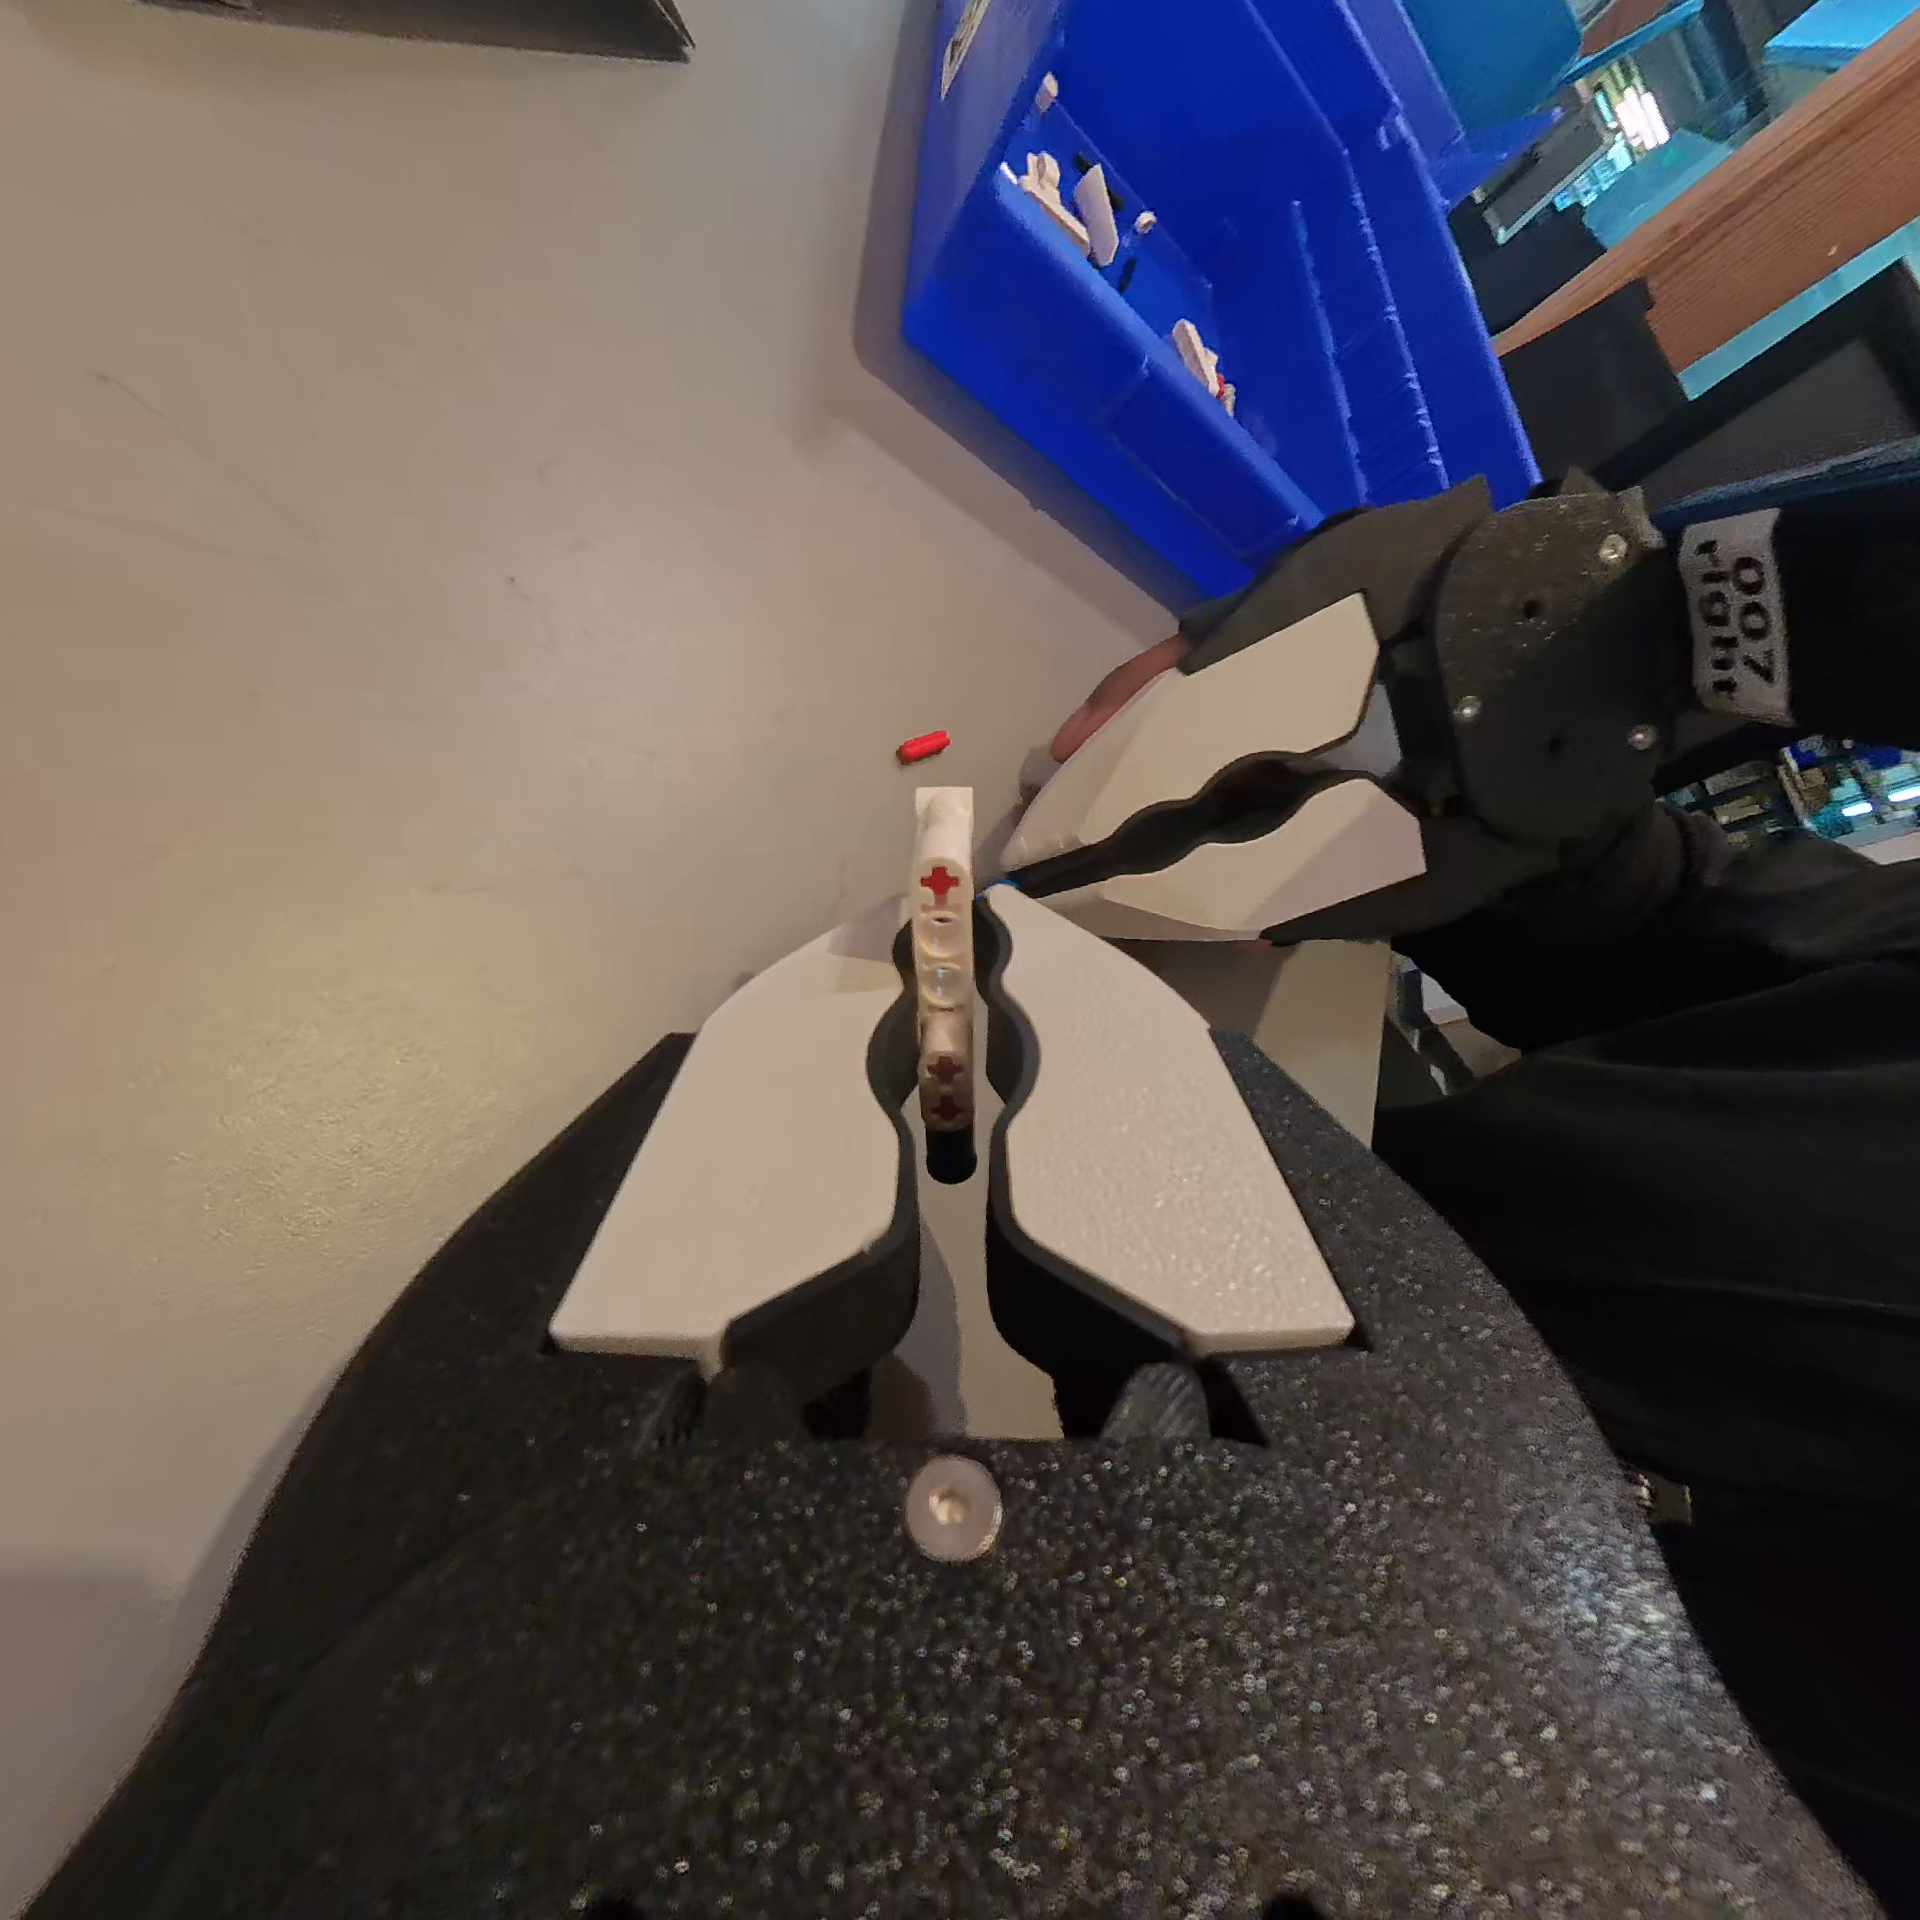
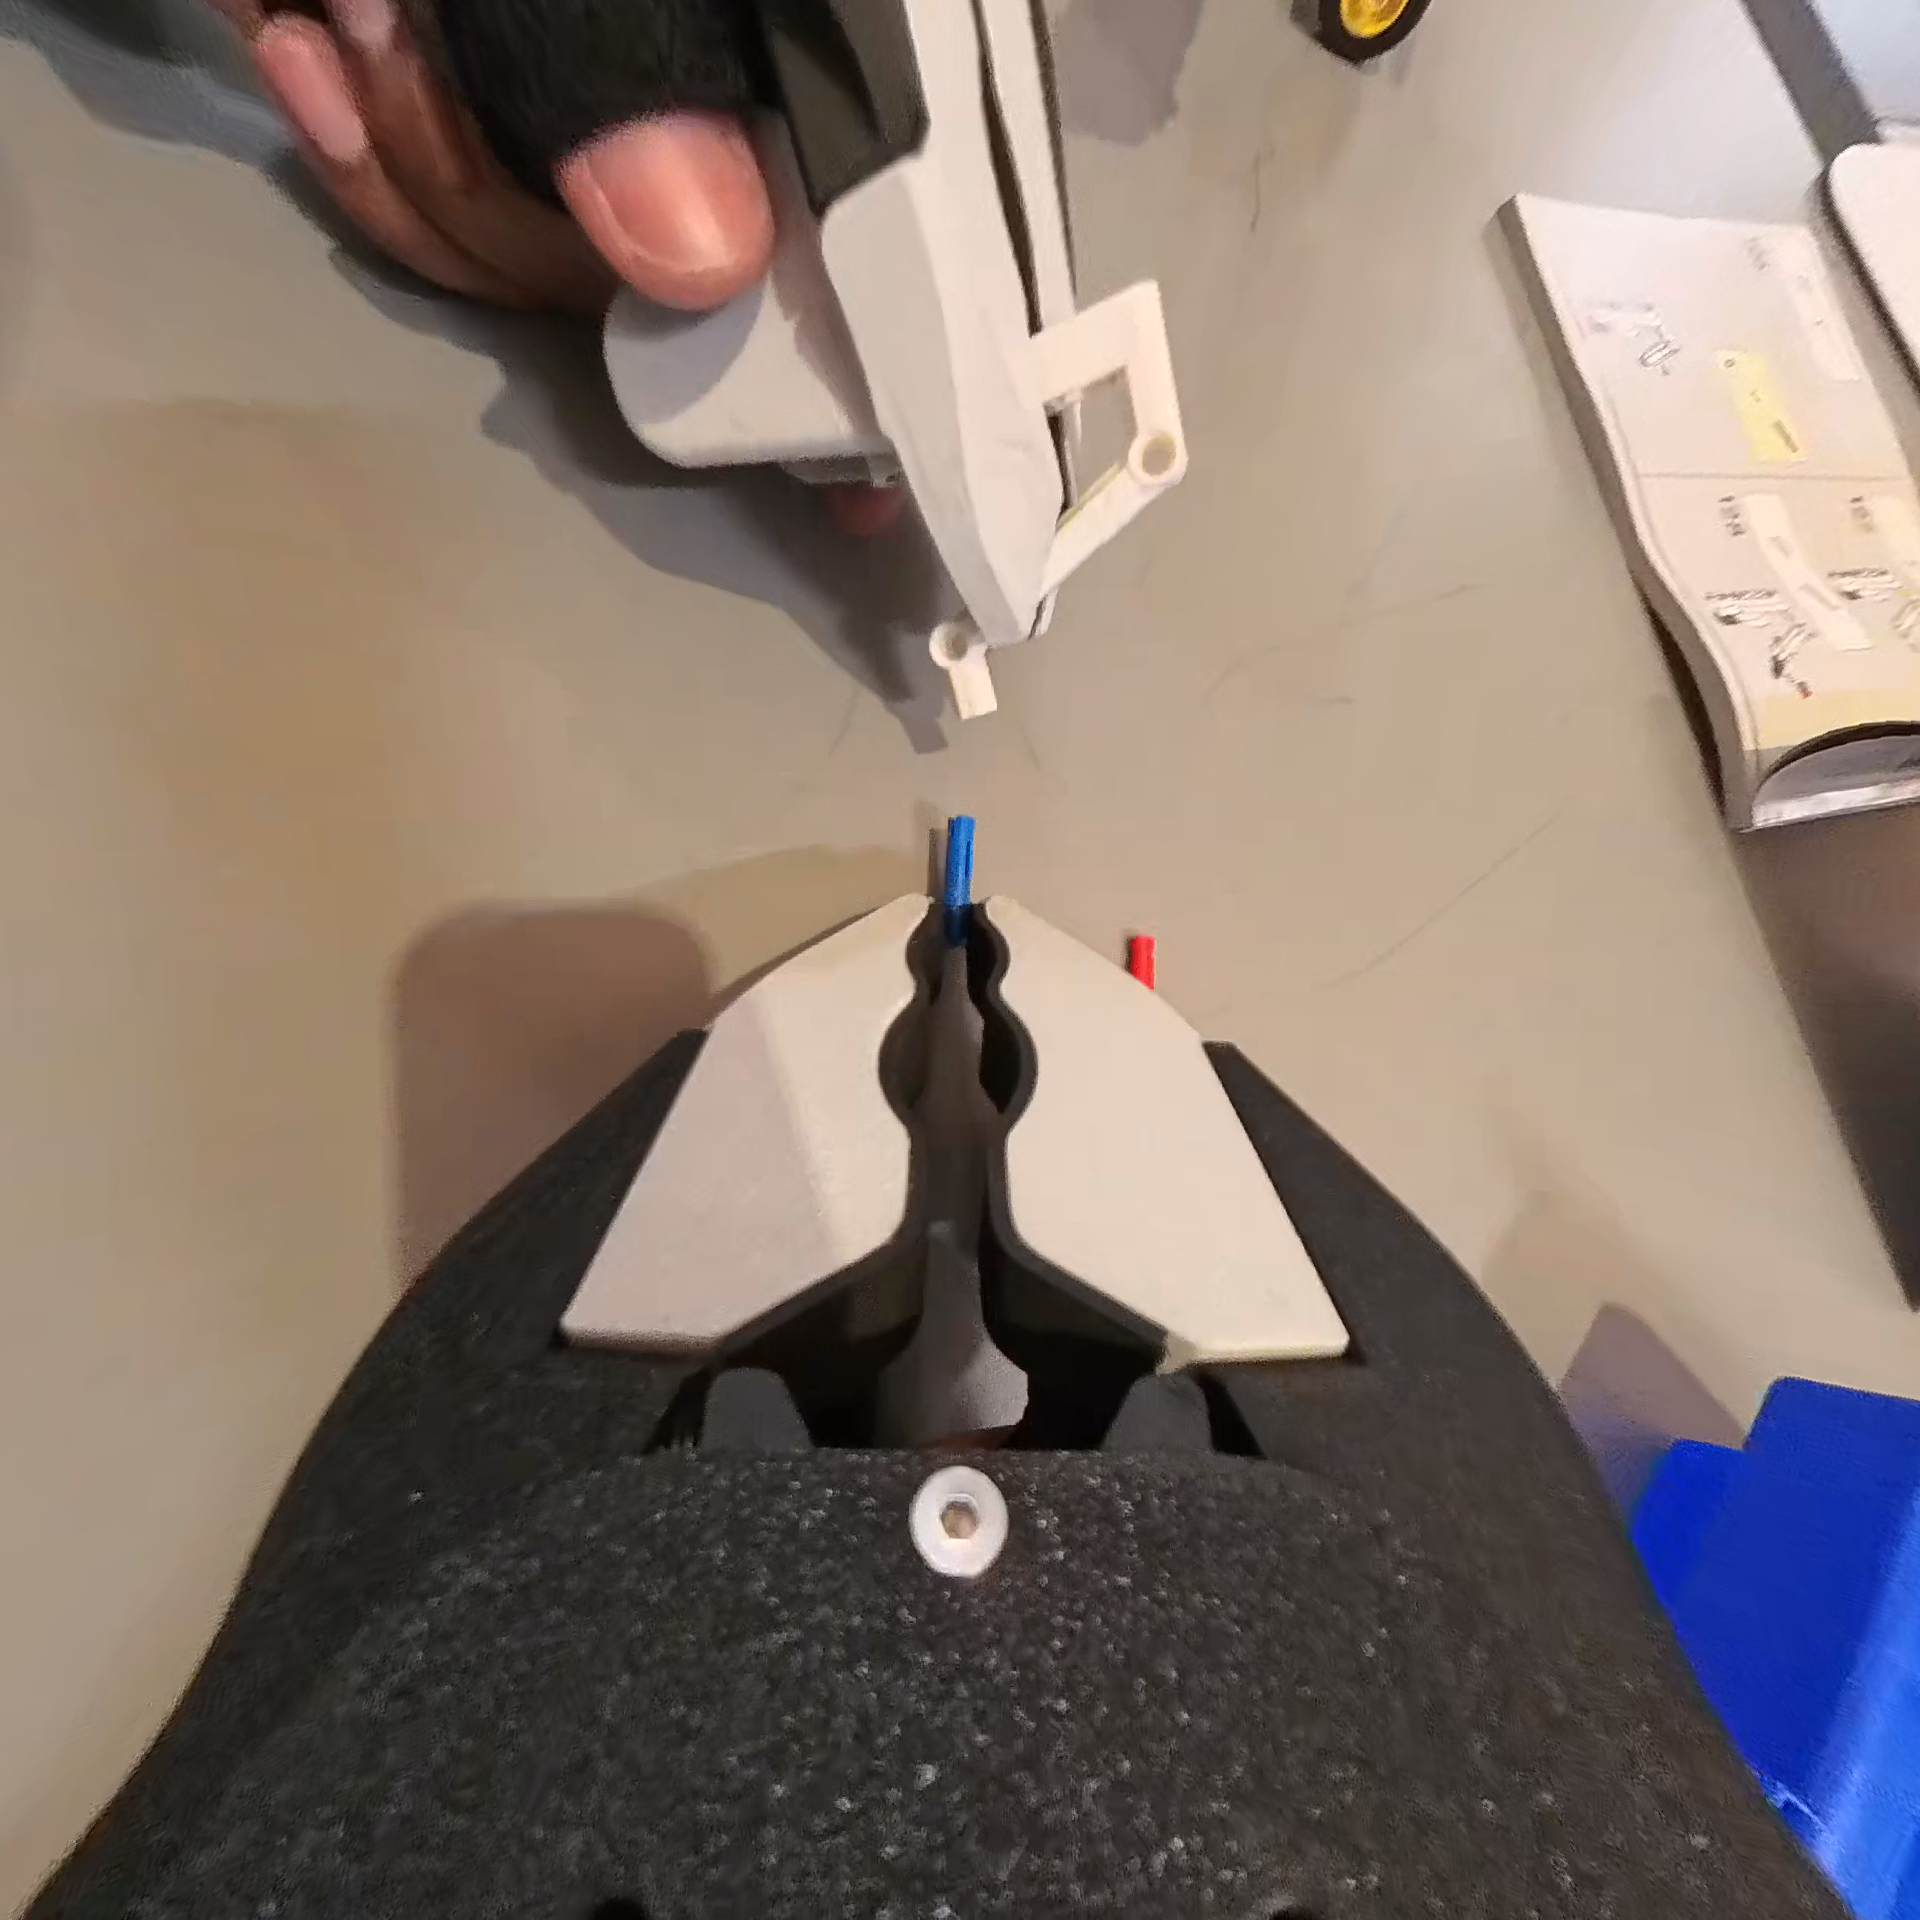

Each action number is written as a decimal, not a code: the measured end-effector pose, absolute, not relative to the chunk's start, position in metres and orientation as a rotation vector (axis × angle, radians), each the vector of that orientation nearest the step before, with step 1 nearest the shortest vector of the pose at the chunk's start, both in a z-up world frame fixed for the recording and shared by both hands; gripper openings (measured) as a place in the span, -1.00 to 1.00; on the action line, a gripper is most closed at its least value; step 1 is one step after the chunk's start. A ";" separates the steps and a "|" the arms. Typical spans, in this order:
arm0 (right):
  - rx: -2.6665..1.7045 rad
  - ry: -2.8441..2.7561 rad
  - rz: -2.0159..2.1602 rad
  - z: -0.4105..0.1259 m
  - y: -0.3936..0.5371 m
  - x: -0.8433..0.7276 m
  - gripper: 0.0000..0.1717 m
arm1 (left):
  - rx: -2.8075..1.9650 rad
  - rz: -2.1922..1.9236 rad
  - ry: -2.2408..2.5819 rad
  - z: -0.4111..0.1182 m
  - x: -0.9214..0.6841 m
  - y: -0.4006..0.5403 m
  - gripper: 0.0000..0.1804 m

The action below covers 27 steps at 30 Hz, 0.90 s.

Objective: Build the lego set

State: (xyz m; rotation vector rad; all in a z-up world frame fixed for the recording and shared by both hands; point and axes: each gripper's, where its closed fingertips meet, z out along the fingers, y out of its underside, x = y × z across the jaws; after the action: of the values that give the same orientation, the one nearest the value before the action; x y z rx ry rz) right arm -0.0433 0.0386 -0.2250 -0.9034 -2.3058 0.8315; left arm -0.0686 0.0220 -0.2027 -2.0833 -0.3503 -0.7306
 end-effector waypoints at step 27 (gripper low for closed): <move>-1.210 -2.063 1.035 -0.200 0.019 -0.063 -0.96 | -2.009 -0.578 -0.414 -0.195 -0.078 0.026 -0.92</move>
State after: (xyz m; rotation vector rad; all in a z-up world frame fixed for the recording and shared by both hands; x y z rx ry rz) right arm -0.0632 0.0194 -0.1999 -1.2097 -2.0631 1.0349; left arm -0.0777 0.0260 -0.1954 -2.0087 -0.4142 -0.5780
